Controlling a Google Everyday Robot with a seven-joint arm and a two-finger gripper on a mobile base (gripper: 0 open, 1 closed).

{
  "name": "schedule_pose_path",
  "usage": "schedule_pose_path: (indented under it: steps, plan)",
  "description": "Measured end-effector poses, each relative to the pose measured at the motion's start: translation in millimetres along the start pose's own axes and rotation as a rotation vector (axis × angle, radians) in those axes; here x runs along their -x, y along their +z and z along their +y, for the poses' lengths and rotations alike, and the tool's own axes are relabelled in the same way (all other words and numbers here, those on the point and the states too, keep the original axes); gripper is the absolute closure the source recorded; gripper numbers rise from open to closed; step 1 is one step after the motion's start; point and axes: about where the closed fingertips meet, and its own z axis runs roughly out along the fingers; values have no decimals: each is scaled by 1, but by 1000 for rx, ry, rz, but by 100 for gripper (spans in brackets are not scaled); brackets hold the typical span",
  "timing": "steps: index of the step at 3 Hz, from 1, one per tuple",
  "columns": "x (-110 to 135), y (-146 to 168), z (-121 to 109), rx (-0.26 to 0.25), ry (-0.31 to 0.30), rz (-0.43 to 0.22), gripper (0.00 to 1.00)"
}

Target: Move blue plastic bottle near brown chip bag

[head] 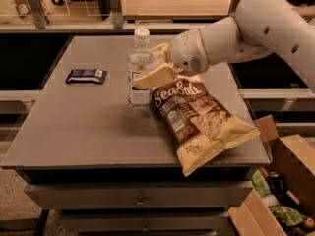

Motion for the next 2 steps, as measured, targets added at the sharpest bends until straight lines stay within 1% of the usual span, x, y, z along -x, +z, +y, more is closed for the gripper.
schedule_pose_path:
  steps: [1, 2]
  plan:
    - [-6, 3, 9, 7, -38, 35, 36]
    - [-19, 8, 15, 21, -36, 70, 13]
